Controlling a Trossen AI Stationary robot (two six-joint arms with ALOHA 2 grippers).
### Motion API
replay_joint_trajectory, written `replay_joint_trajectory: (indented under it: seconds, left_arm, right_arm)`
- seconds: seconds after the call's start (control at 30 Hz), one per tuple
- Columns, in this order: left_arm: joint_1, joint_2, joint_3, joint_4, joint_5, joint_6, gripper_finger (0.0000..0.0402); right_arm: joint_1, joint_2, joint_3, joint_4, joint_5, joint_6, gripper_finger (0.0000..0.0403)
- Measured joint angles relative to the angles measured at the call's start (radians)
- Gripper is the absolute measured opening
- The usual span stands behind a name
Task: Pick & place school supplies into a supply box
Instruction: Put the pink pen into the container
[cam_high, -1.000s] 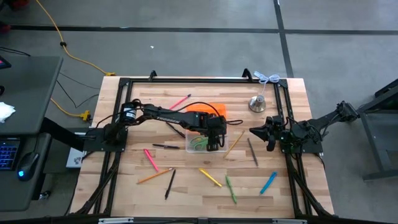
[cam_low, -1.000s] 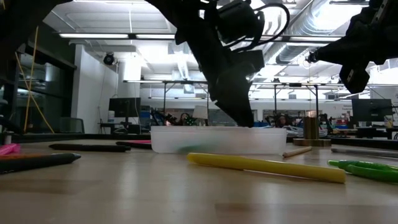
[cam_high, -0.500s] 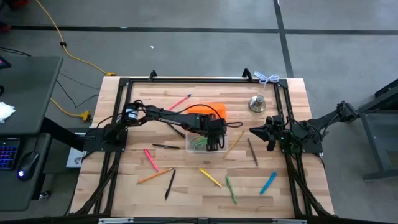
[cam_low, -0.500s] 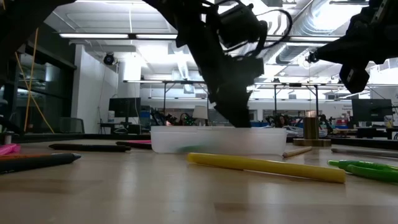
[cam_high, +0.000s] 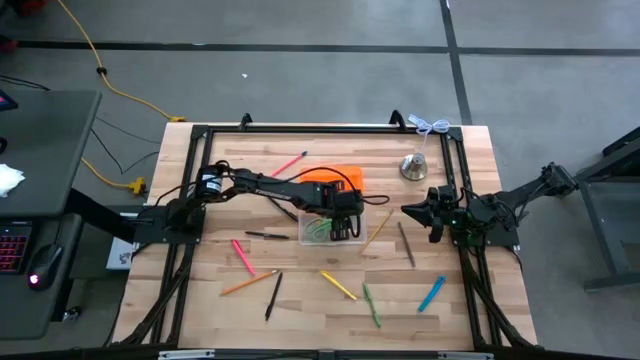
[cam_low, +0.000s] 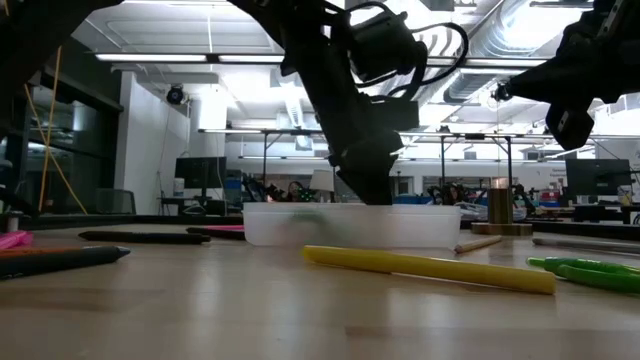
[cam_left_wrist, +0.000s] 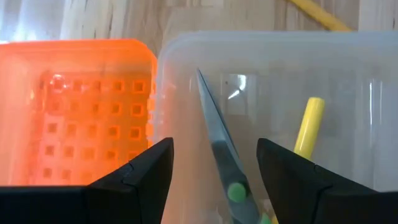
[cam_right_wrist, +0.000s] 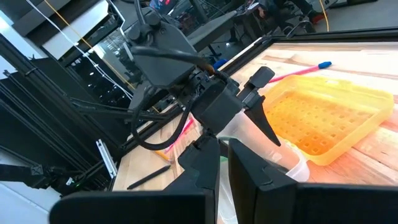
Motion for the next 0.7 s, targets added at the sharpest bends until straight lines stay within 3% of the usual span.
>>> replay_joint_trajectory:
  seconds: [0.47, 0.7]
  left_arm:
    - [0.0, 0.0, 0.0, -0.012, -0.017, -0.046, 0.0262]
    - [0.0, 0.0, 0.0, -0.015, 0.052, -0.088, 0.0262]
  right_arm:
    - [0.0, 0.0, 0.0, 0.0, -0.001, 0.0, 0.0012]
    - [0.0, 0.0, 0.0, 0.0, -0.005, -0.001, 0.0012]
